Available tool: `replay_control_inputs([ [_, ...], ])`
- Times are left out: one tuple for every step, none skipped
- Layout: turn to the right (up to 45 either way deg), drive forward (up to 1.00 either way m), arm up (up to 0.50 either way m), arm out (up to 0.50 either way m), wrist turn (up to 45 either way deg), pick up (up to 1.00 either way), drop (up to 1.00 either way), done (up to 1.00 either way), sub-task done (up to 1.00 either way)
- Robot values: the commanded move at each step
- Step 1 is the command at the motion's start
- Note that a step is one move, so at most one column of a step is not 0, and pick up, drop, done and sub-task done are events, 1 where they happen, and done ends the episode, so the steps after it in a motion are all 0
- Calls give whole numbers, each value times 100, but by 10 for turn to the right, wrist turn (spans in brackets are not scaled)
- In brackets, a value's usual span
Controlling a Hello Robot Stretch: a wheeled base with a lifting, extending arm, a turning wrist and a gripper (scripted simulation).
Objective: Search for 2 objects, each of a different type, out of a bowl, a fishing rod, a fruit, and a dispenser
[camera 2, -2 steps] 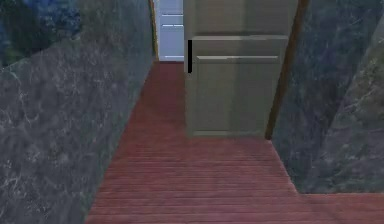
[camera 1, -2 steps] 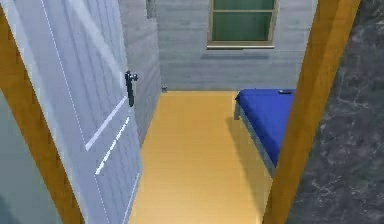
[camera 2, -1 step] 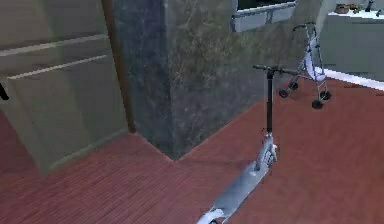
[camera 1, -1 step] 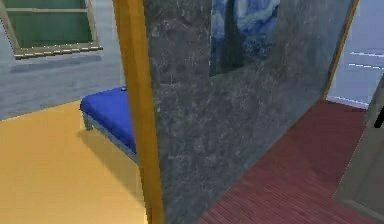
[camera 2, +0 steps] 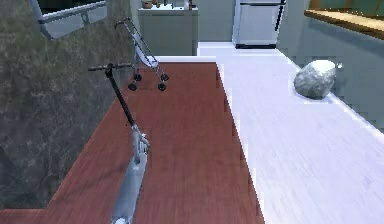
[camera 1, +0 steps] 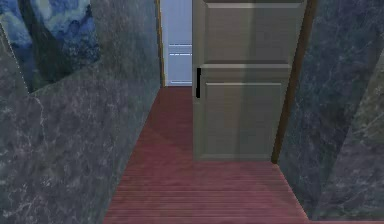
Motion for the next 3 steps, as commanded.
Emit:
replay_control_inputs([
  [60,0,0,0,0,0,0,0,0],
  [0,50,0,0,0,0,0,0,0],
  [-270,0,0,0,0,0,0,0,0],
])
